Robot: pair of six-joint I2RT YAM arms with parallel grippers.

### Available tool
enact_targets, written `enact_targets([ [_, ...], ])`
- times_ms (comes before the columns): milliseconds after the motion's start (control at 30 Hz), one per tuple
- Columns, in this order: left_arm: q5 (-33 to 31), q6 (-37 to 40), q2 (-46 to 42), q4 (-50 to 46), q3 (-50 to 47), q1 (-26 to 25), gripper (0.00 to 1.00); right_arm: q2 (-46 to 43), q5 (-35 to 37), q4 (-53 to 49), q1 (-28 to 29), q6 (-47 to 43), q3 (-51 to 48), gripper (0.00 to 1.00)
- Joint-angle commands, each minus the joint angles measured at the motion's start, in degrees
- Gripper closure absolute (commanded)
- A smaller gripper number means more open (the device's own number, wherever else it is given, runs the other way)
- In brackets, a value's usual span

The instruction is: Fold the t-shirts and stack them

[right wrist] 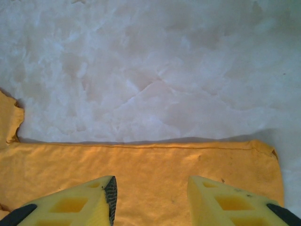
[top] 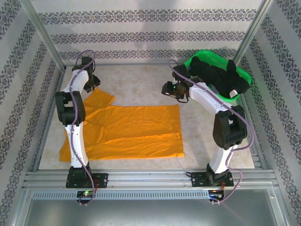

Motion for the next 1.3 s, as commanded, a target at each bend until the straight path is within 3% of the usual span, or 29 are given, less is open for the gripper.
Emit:
enact_targets([
  [0, -1.87, 3.1, 1.88, -4.03, 3.28, -1.15, 0.53, 1.6, 0.16, -2.12, -0.62, -1.16, 2.11, 0.54],
  [633, -4.23, 5.32, 9.42, -6.64, 8.04, -1.91, 0.54, 0.75, -1.51, -1.93, -0.1, -0.6, -1.0, 0.54],
  [933, -4.26, 5.38, 7.57, -6.05, 2.48, -2.42, 0.77, 0.91, -0.07, -0.13, -0.86, -0.4, -2.76, 0.55],
  [1100, -5.11, 5.48, 3.97, -4.85, -0.36, -2.68, 0.97, 2.81, 5.05, 2.7, -1.75, 3.15, -4.21, 0.57],
  [1267, -5.7, 5.0, -0.95, -2.94, -4.88, -2.86, 1.0, 7.74, 14.04, -2.08, -2.26, 7.27, -0.73, 0.55],
])
